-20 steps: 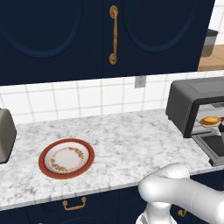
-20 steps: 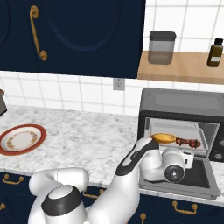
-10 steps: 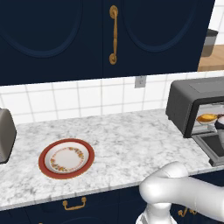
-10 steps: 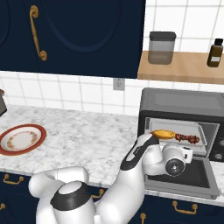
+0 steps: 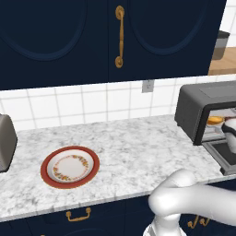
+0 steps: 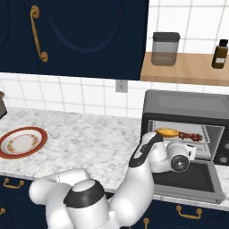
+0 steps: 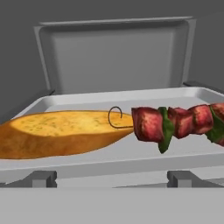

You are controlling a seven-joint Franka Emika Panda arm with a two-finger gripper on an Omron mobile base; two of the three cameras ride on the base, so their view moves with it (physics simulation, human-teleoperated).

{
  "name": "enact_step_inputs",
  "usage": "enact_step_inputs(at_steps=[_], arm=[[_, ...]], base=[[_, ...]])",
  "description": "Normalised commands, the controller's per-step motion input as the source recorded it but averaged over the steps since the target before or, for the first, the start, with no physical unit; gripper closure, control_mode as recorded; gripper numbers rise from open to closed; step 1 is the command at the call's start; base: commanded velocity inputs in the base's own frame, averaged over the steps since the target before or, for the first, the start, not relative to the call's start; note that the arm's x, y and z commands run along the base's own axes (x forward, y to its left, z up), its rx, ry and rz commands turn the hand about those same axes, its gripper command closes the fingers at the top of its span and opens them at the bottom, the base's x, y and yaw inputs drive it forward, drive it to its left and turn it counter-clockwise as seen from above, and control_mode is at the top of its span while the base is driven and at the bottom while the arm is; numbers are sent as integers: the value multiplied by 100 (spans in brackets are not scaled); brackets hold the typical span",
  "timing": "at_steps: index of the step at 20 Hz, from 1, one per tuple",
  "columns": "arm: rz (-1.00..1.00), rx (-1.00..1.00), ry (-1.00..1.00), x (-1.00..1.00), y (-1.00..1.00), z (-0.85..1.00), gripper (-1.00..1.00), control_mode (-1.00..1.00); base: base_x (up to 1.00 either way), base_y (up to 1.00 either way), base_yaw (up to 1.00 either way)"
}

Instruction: Pick up the kebab skewer and baguette bread, and place them inside the toaster oven. Close the toaster oven door and start by setting the timer.

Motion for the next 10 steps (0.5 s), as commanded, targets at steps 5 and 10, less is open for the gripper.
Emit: enact_step_inputs(at_steps=[5,10], arm=[[1,0,0,29,0,0,-100,-100],[0,0,0,27,0,0,-100,-100]], base=[[0,0,0],[0,0,0]])
